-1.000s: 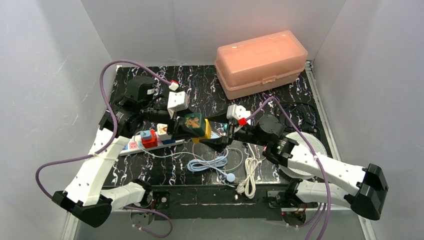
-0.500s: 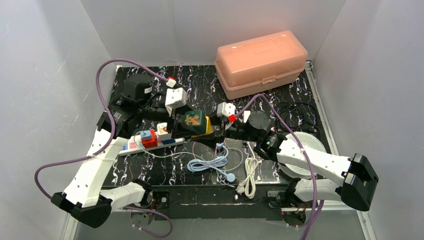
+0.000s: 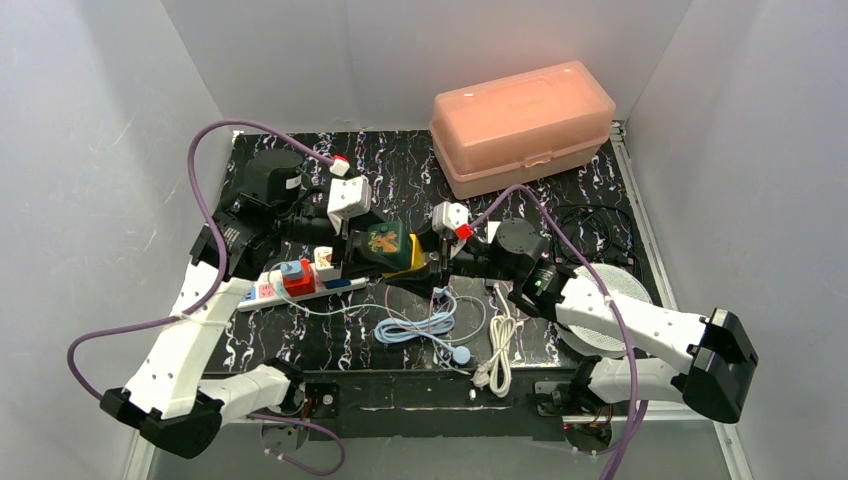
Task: Pull the plug off the socket
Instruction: Remove the plug from the socket.
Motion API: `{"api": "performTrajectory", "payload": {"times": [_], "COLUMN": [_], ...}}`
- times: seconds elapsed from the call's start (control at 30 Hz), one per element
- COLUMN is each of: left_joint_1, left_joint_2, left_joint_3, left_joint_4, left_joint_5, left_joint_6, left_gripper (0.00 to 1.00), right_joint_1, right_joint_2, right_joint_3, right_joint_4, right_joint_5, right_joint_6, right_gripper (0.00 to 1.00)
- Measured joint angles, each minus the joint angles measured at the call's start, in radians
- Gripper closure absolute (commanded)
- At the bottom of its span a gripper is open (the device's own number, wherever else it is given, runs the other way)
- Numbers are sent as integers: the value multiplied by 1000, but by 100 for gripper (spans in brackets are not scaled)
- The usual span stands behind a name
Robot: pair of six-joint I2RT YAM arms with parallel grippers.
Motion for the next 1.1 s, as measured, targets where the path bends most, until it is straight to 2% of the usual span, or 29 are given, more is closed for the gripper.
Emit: {"api": "performTrajectory", "payload": {"times": [0.33, 1.1], "left_joint_1": [-24, -29], "left_joint_2": [37, 50], "left_joint_3": [16, 16], "left_joint_4": [24, 119], "left_joint_5": [28, 35], "left_joint_6": [-35, -196], "left_gripper": [100, 100], "right_joint_1": [1, 4], "right_joint_2": [-95, -99], "right_joint_3": [-72, -144], "right_joint_4": [-10, 139], "right_joint_5": [54, 105], "right_joint_6": [9, 82], "right_gripper": [99, 99]}}
